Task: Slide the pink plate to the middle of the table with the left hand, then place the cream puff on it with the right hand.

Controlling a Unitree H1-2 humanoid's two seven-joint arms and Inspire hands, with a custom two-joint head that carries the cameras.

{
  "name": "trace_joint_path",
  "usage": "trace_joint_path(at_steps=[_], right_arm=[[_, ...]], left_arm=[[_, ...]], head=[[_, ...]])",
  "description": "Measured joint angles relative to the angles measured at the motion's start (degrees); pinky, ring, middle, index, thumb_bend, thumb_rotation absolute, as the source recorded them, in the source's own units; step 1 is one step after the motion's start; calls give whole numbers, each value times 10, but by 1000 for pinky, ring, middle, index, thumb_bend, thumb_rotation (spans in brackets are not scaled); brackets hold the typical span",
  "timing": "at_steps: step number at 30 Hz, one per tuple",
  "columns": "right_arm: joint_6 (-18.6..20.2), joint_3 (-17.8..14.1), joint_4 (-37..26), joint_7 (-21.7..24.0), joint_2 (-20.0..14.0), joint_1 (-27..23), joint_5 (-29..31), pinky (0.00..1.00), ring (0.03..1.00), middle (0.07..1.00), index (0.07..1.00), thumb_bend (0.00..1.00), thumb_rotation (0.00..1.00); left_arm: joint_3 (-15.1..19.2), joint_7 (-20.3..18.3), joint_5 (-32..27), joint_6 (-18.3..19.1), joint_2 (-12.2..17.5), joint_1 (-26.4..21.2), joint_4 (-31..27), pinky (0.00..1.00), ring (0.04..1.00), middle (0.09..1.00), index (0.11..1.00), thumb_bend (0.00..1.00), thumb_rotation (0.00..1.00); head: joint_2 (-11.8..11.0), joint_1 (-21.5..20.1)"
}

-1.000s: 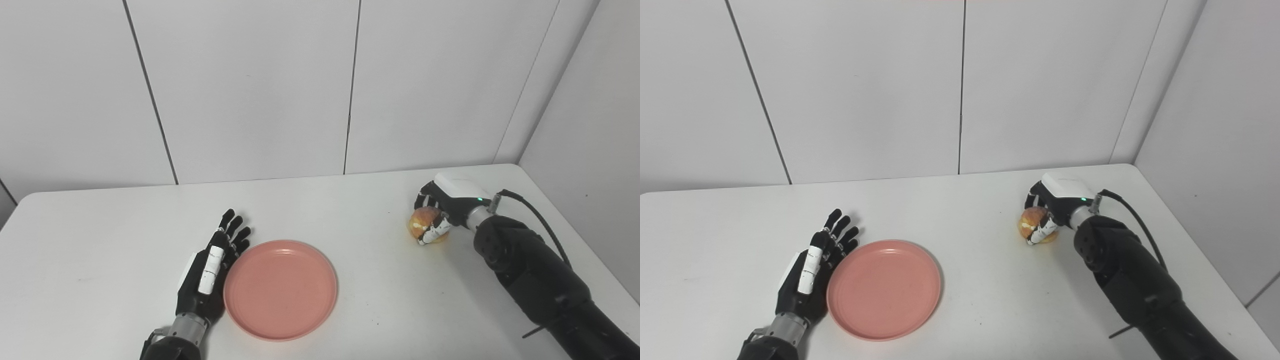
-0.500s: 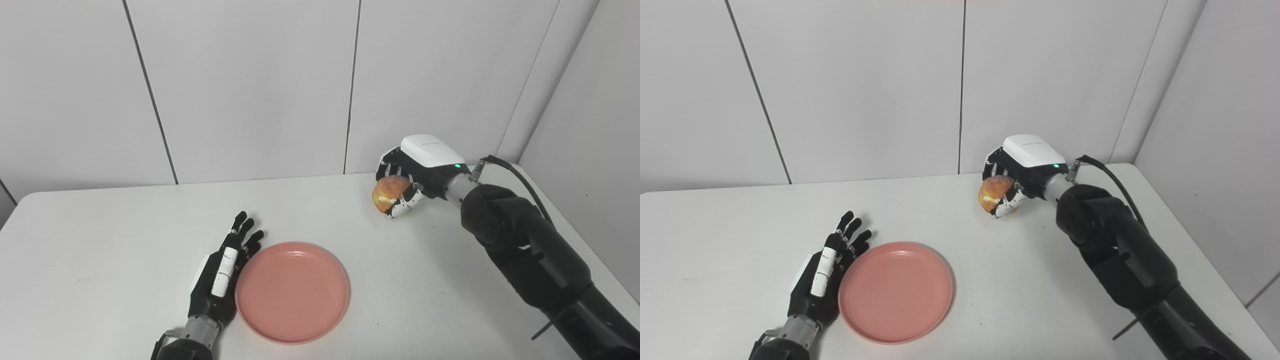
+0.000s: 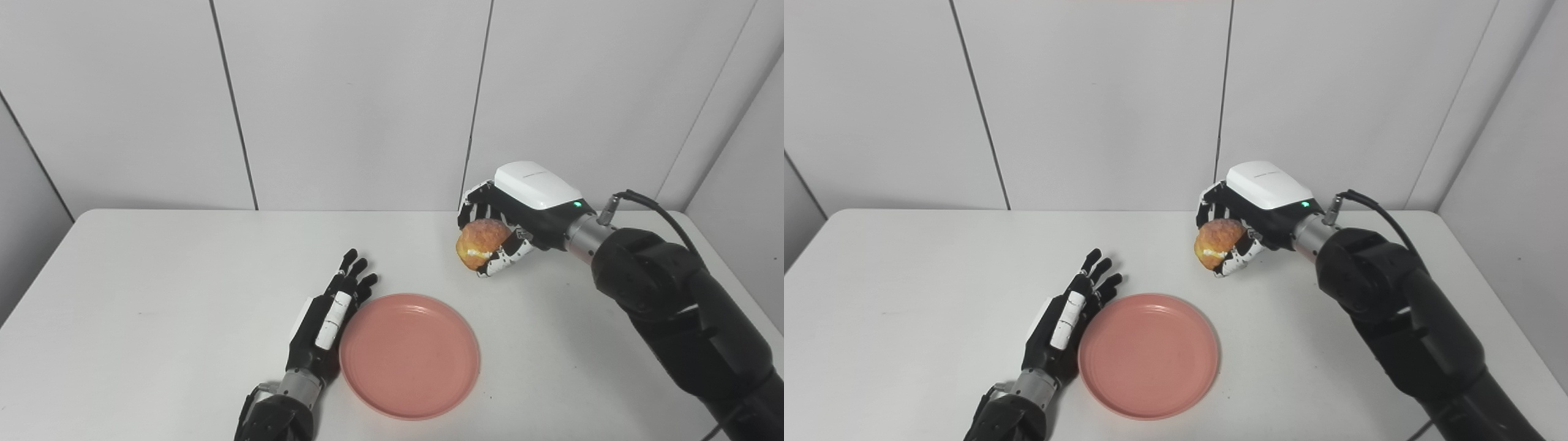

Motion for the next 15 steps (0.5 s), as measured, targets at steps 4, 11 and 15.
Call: trace_joint_path(at_steps=[4,11,15], right_arm=[[0,4,-7,13,7,-2,3,368,431,473,496,530,0],[-10,27,-18,35,25,-11,7,344,407,465,496,530,0],[-14,36,-31,38,33,-10,10,356,416,466,497,528,0]], left_arm=[[-3,1,2,-1,-2,0,1,984,919,990,995,893,798],[-10,13,17,-1,-9,1,-1,944,914,982,1000,874,816],[-15,14,27,-3,-9,2,-1,945,913,981,1000,884,821]], head=[[3,11],[7,40],[7,42]])
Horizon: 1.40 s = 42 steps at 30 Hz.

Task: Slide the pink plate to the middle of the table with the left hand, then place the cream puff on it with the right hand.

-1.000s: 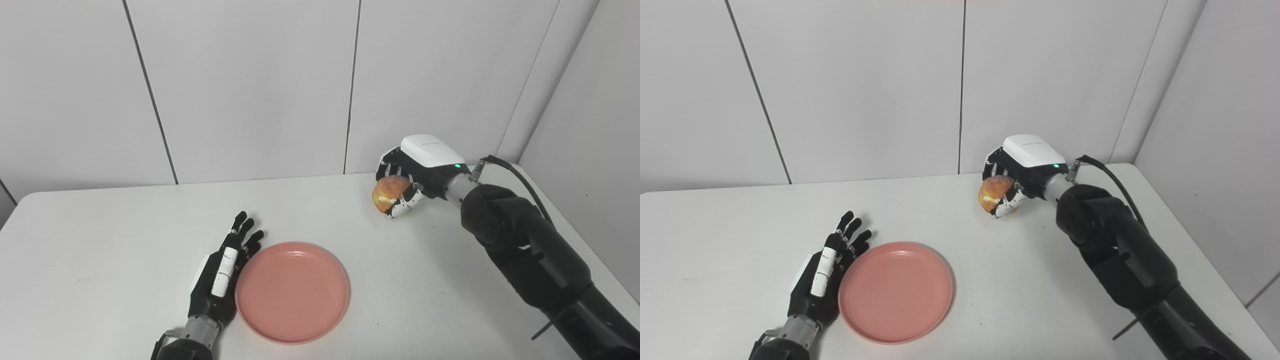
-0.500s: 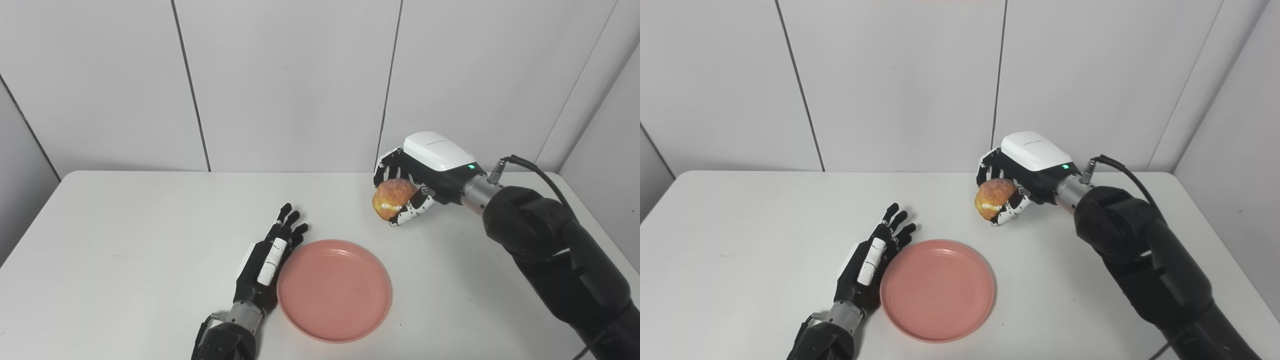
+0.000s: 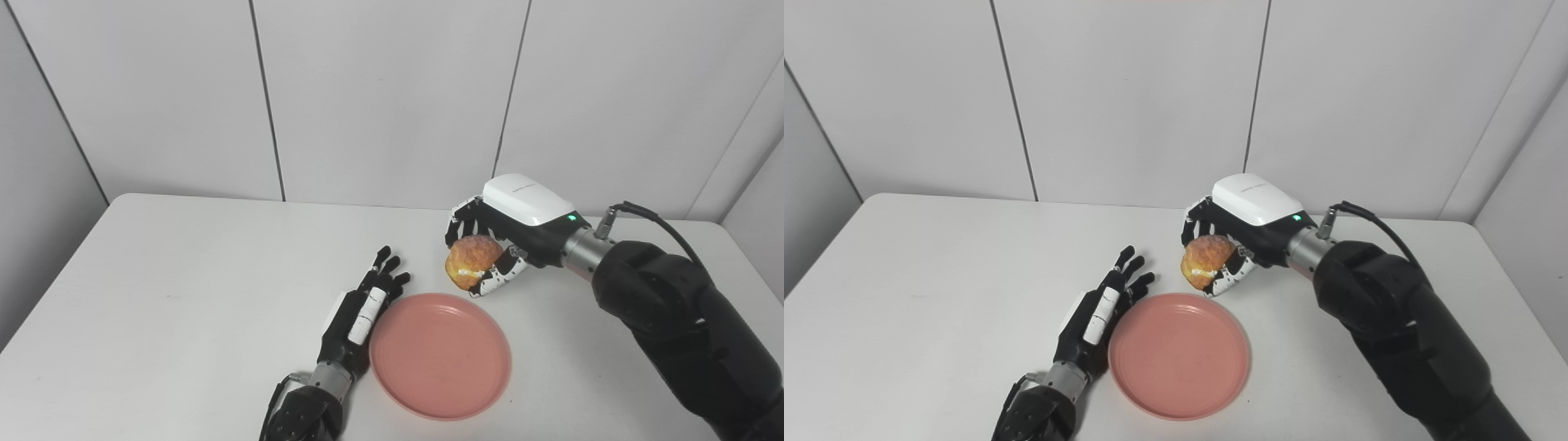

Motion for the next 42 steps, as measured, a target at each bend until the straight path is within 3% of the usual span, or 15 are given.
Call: trace_joint_path(at_steps=[3,7,15,22,33,42], right_arm=[[-2,10,-2,8,6,0,0,429,479,493,480,528,0],[-3,33,-2,29,16,1,-3,353,418,477,489,528,0],[-45,77,41,52,29,3,-7,397,459,507,470,526,0],[-57,99,69,86,29,4,-8,379,444,505,473,526,0],[-85,115,76,97,32,5,-11,356,433,521,475,518,0],[-87,115,76,99,32,9,-12,345,428,514,488,517,0]], left_arm=[[1,-1,-3,-1,0,0,1,980,916,980,1000,884,814],[1,-1,-4,0,-1,0,0,944,909,978,1000,898,825],[-1,-1,-2,1,0,2,-2,923,893,953,987,877,828],[-1,-1,-2,1,0,4,-4,922,929,961,987,857,827],[0,-1,-3,6,0,4,-7,930,937,975,989,877,836],[0,-1,-3,11,0,6,-12,936,931,977,988,879,840]], head=[[2,-3],[3,-8],[5,-12],[8,-16],[9,-24],[10,-24]])
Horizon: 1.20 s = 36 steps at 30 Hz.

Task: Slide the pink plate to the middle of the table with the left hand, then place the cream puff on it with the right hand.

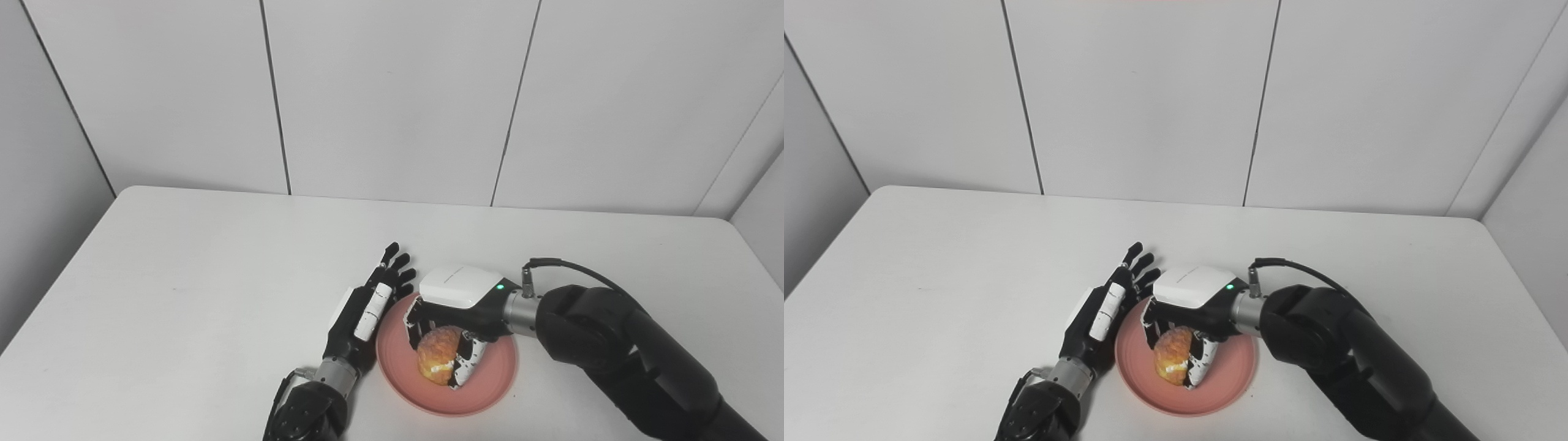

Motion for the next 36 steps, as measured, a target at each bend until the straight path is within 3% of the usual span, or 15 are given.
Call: trace_joint_path(at_steps=[7,9,10,12,14,19,36], right_arm=[[-19,0,0,-1,0,0,-13,402,425,511,515,517,0],[-21,0,0,-1,-1,0,-28,559,631,688,500,522,112],[-21,1,0,-1,-1,0,-38,618,691,733,604,731,147],[-21,1,-2,-1,-4,0,-54,717,776,788,702,935,198],[-21,1,-8,-1,-7,1,-63,778,822,814,728,988,226],[-22,1,-11,8,-8,1,-67,827,856,835,741,1000,256],[-22,-13,-26,50,-13,-1,-64,801,835,816,722,1000,256]], left_arm=[[0,0,0,2,0,0,-1,916,916,964,984,876,842],[0,0,0,2,0,0,-1,909,906,960,983,870,847],[0,-1,0,1,0,0,-1,910,899,956,981,869,847],[0,0,0,0,0,0,-1,912,910,960,980,879,848],[0,0,0,0,0,0,-1,912,932,966,981,884,852],[0,0,0,2,2,0,-2,924,932,976,984,895,849],[2,-2,-3,10,2,0,-5,950,931,984,985,912,825]], head=[[0,-2],[0,-3],[0,-3],[0,-3],[0,-4],[0,-4],[2,-9]])
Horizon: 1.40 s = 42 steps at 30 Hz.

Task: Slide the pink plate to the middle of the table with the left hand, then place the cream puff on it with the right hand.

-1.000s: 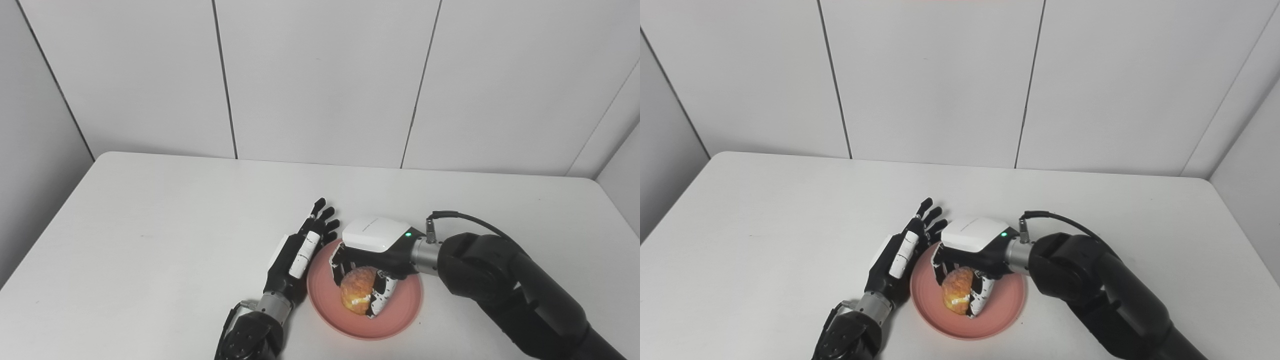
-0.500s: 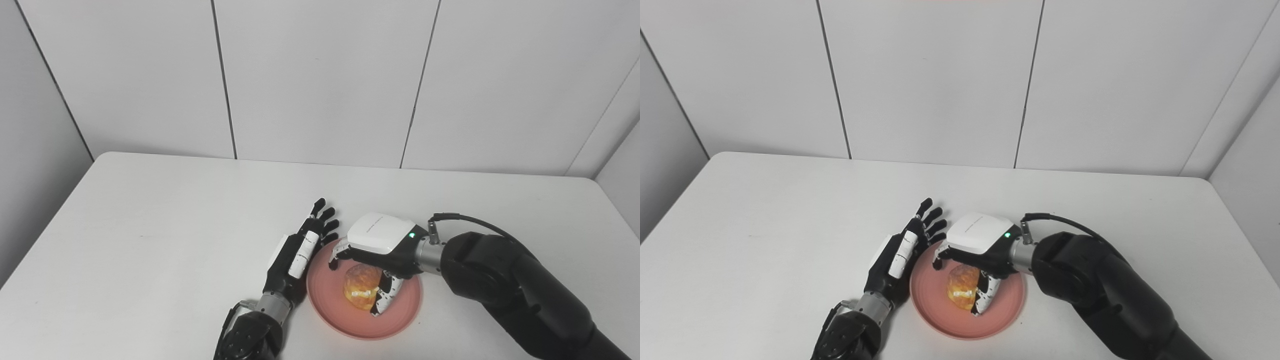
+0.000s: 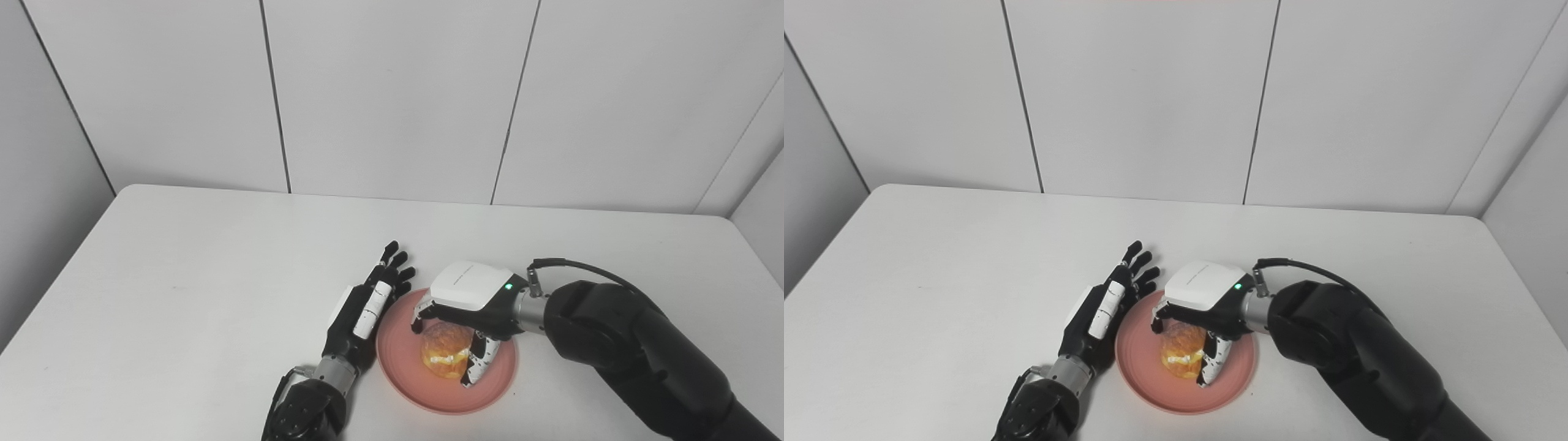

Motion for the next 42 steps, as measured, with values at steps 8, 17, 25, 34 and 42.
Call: trace_joint_path(at_steps=[8,17,25,34,42], right_arm=[[1,-25,-35,25,-11,-15,23,713,790,781,705,1000,279],[58,-139,-93,34,-21,-23,116,681,765,772,718,1000,303],[67,-214,-79,-36,-33,54,163,696,801,793,764,978,584],[14,-322,33,-305,84,171,212,824,892,907,875,884,823],[-3,-385,114,-423,237,232,395,885,912,922,895,879,866]], left_arm=[[1,0,0,0,0,0,0,924,897,954,979,921,822],[4,0,0,0,-1,0,0,932,898,982,991,932,814],[18,0,-12,-3,-3,0,0,964,925,977,985,929,804],[21,46,55,-58,-2,9,3,942,954,941,939,868,872],[26,137,139,-114,-5,14,5,1000,976,964,939,855,933]], head=[[0,-4],[0,-4],[2,-10],[4,-18],[8,-27]])
